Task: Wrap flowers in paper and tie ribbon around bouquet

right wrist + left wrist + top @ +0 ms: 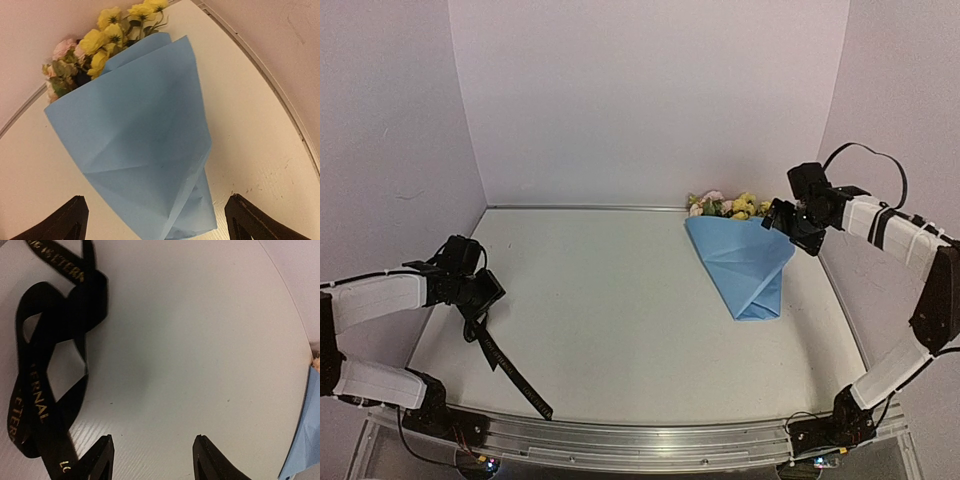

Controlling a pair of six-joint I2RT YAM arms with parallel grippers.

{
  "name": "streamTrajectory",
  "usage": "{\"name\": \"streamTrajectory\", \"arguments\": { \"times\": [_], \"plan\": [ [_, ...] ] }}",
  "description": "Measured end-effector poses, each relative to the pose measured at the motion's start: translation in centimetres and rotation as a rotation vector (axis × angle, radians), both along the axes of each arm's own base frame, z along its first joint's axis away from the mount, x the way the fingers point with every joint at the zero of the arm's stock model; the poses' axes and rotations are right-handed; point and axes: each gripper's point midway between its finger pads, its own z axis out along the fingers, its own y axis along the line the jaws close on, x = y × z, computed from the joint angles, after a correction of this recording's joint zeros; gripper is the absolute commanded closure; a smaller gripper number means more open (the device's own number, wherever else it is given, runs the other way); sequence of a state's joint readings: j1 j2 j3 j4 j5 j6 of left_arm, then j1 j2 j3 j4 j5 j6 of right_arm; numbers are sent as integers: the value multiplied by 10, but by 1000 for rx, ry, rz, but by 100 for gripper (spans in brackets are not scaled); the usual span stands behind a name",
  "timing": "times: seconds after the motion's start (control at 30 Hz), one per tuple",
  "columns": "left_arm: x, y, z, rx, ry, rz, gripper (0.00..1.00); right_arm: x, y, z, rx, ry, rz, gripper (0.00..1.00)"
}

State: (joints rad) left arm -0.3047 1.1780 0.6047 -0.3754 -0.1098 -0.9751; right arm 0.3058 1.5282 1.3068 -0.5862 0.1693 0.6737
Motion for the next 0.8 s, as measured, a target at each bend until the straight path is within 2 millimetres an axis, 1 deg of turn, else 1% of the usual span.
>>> {"name": "streamTrajectory", "arguments": {
  "times": [0.07, 0.17, 0.27, 0.37, 0.43, 0.5, 0.6, 0.67, 0.7, 0.8],
  "plan": [
    [-13, 8, -8, 16, 23, 51, 46, -8, 25, 5, 10, -11, 65, 2],
    [-37, 13, -19, 66, 63, 101, 46, -21, 72, 2, 33, -10, 189, 2],
    [-48, 7, -25, 102, 85, 111, 47, -37, 115, -5, 51, 2, 301, 2],
    [-54, 4, -37, 132, 124, 133, 50, -48, 147, -10, 77, 2, 383, 4],
    [-57, 6, -48, 159, 158, 150, 51, -52, 160, -13, 96, 1, 417, 4],
    [-60, 9, -57, 187, 189, 166, 51, -55, 168, -16, 108, 3, 438, 4],
    [-63, 11, -65, 211, 215, 179, 51, -57, 179, -19, 123, 2, 464, 5],
    [-63, 11, -68, 224, 221, 184, 53, -58, 185, -21, 129, 0, 477, 5],
    [-62, 11, -68, 230, 221, 185, 57, -58, 188, -22, 133, 0, 483, 5],
    [-55, 10, -69, 251, 214, 187, 75, -60, 195, -24, 143, 3, 499, 7]
  ]
}}
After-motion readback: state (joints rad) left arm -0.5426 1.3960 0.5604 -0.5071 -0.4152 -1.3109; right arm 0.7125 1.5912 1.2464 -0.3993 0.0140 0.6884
